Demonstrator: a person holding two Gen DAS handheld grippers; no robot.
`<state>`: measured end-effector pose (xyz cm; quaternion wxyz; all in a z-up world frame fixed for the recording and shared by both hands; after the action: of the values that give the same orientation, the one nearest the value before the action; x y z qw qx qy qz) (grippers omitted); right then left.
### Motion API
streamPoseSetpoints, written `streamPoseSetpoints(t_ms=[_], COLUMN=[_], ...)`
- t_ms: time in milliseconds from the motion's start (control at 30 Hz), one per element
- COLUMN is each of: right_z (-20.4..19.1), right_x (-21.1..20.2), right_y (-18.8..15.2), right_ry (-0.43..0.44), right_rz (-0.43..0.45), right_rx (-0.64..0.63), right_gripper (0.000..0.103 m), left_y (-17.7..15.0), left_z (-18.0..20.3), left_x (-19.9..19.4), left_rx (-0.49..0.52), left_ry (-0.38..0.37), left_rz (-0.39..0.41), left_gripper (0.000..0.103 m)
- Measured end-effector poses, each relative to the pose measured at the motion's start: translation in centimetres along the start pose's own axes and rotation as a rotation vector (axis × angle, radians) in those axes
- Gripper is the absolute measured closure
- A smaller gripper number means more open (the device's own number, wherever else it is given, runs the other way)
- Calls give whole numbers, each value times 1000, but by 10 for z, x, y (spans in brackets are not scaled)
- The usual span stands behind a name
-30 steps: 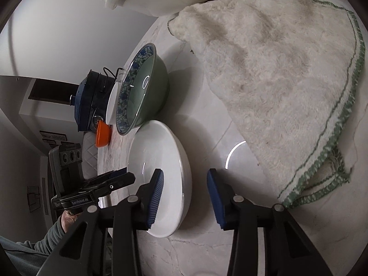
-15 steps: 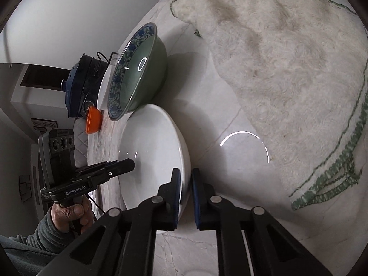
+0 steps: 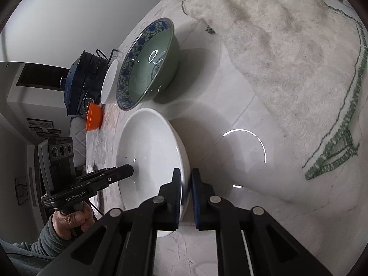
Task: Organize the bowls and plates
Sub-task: 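Carry the white plate onto the stacked plates with the left gripper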
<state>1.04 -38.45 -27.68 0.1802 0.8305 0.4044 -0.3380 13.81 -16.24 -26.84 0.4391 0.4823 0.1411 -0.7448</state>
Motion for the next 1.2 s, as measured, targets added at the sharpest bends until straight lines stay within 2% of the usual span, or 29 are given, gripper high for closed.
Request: streamPoseSetpoints(t_ms=[167,333,500,667,833,1000,1200], right_z=[-21,-60,-127,-213,-289,-341,-363], right_x=[12,41,91,153,214,264,304], right_y=[-13,-33,-54,-80,-104,-127,-139], right_ry=[18,37,77,121,135,108,61], right_rz=[-20,-87,-178,-271,-346,-396,-424], right_rx=[-11,-55,-150,-278,-388,-469,-484], right_gripper=[92,92,91,91,91,90,90], left_y=[-30,-71,-122,-175,-224,-262,-289], left_z=[-19,-59,-118,-182,-245,-299,-337], left_x=[-26,-76,-147,-223,-278,-305,-310], left_rx=[-59,-148,-269,-387,-480,-542,-555], left_ry=[-9,0,55,126,194,240,249], left_rz=[18,75,157,243,296,315,304], left_gripper=[93,93,93,93,93,93,93])
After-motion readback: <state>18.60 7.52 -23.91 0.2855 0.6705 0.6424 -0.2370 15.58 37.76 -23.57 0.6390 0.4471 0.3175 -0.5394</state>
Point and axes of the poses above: each gripper's, at about its wrist camera, not at the fingertips, and x roughly the way its jaws point, z to its right, y to its top, the point moved 2 cm from there along x, roughly the way its jaws point, and after that the axes turned 7 degrees about x, right-handed, at the moved point
